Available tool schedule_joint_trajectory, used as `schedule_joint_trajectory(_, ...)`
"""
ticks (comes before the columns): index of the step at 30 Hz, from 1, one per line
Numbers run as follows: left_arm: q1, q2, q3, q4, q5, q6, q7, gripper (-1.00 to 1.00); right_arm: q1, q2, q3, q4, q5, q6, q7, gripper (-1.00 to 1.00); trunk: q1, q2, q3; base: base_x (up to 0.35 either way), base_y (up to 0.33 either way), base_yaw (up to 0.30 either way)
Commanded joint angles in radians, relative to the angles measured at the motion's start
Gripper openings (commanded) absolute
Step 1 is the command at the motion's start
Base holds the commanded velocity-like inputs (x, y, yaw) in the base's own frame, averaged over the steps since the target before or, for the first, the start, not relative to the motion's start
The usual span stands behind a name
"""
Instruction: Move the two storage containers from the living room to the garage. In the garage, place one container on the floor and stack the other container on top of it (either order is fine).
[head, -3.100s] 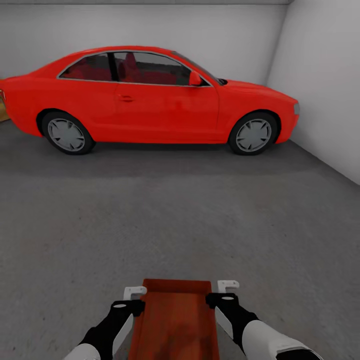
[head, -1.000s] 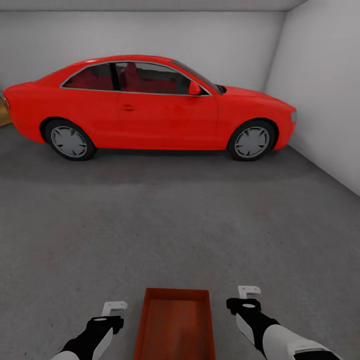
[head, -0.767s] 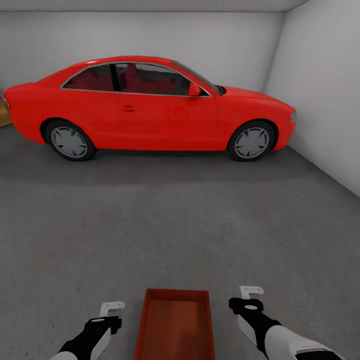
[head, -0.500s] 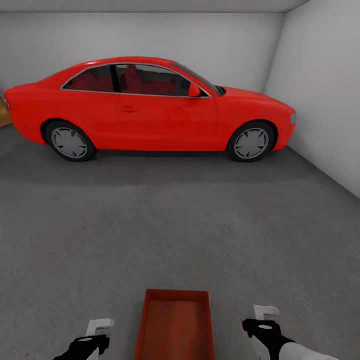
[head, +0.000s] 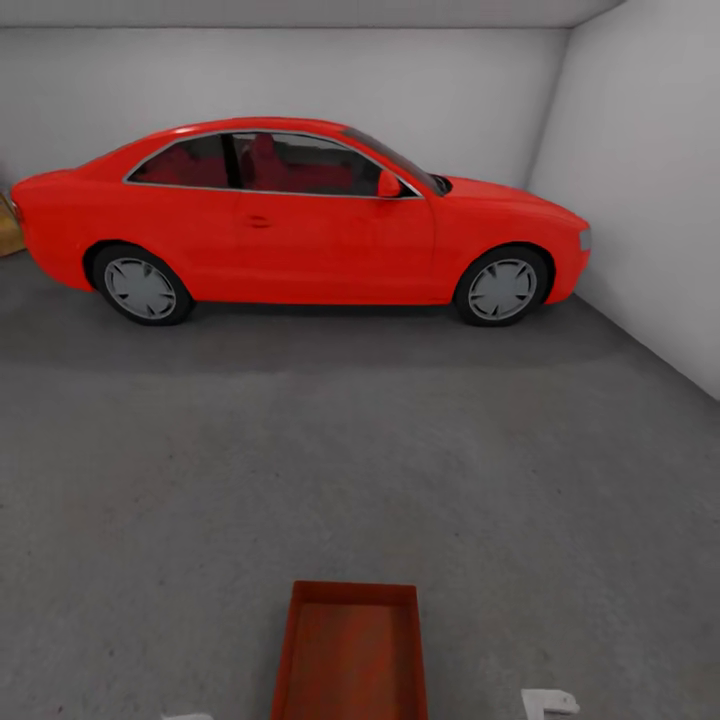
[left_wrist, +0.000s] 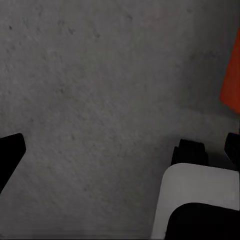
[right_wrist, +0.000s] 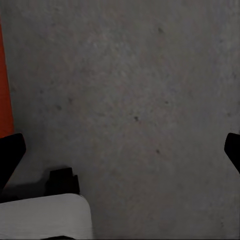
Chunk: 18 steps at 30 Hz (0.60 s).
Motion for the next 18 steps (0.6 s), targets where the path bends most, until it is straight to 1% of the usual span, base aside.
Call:
schedule_joint_trajectory(1,0.011,-0.002,-0.007,0.005,0.009,-0.008,0.0,1.0,0.018,0.001,0.007,0.001,-0.004,-0.02,-0.002,1.0,-0.004,0.007,0.003,0.0,0.0,0.0)
schedule_joint_trajectory(3,0.027,-0.007,-0.007,0.006,0.009,-0.01,0.0,1.0,0.051,0.002,0.008,0.001,-0.004,-0.056,-0.002,1.0,-0.012,0.021,0.009,0.0,0.0,0.0)
schedule_joint_trajectory(5,0.048,-0.021,-0.007,0.007,0.009,-0.013,-0.001,1.0,0.074,0.004,0.008,0.002,-0.004,-0.084,-0.002,1.0,-0.019,0.035,0.015,0.0,0.0,0.0)
schedule_joint_trajectory(8,0.063,-0.029,-0.007,0.007,0.01,-0.014,-0.017,1.0,0.101,0.005,0.008,0.002,-0.005,-0.1,-0.002,1.0,-0.031,0.056,0.025,0.0,0.0,0.0)
schedule_joint_trajectory(10,0.072,-0.033,-0.007,0.007,0.011,-0.014,-0.045,1.0,0.118,0.006,0.008,0.002,-0.005,-0.106,-0.002,1.0,-0.038,0.07,0.031,0.0,0.0,0.0)
schedule_joint_trajectory(11,0.091,-0.035,-0.007,0.008,0.013,-0.013,-0.113,1.0,0.146,0.006,0.008,0.002,-0.005,-0.113,0.0,1.0,-0.042,0.077,0.034,0.0,0.0,0.0)
schedule_joint_trajectory(15,0.112,-0.037,-0.007,0.008,0.014,-0.013,-0.149,1.0,0.16,0.01,0.008,0.012,-0.005,-0.118,0.011,1.0,-0.058,0.105,0.046,0.0,0.0,0.0)
schedule_joint_trajectory(16,0.123,-0.038,-0.007,0.009,0.013,-0.013,-0.167,1.0,0.163,0.015,0.008,0.017,-0.005,-0.119,0.046,1.0,-0.061,0.112,0.05,0.0,0.0,0.0)
schedule_joint_trajectory(18,0.129,-0.039,-0.007,0.009,0.013,-0.013,-0.178,1.0,0.164,0.016,0.008,0.021,-0.005,-0.12,0.077,1.0,-0.069,0.126,0.056,0.0,0.0,0.0)
